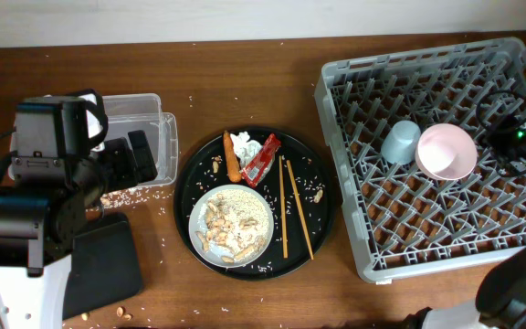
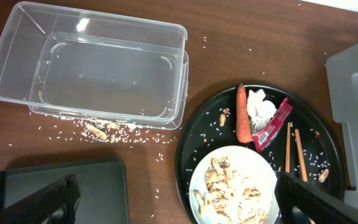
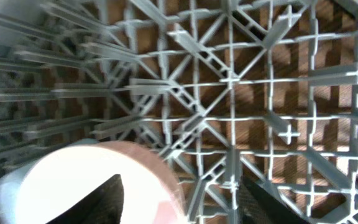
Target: Sort waste into correct bins and load items into the dishwasher rack
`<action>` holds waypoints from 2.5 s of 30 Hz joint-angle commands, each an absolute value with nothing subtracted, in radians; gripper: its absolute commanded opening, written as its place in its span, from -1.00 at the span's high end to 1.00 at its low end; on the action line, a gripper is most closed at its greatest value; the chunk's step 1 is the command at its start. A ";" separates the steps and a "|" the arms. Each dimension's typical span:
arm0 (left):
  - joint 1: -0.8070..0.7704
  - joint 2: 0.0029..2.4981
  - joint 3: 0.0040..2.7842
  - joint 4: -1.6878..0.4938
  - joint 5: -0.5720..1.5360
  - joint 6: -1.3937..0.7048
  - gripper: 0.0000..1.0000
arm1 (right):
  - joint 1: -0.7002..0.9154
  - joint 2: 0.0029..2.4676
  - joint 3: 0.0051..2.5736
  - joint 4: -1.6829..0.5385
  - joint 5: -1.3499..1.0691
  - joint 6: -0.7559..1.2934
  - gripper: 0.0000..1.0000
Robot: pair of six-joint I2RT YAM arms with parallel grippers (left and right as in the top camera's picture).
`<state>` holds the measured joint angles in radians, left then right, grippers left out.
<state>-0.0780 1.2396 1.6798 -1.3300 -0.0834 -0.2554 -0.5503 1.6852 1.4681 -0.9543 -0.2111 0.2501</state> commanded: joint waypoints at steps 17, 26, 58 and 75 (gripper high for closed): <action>-0.073 1.237 1.687 -1.329 -0.094 -0.269 -0.99 | -0.491 1.688 1.433 -0.955 -0.056 0.319 0.91; -0.073 1.237 1.687 -1.329 -0.094 -0.269 -0.99 | -0.403 1.526 1.526 -0.795 0.576 0.314 0.91; -0.073 1.237 1.687 -1.329 -0.094 -0.269 -0.99 | 0.007 2.004 1.517 -0.436 1.239 -0.183 0.92; -0.073 1.237 1.687 -1.329 -0.094 -0.269 -0.99 | 0.124 1.889 1.508 -0.483 1.177 -0.183 -0.59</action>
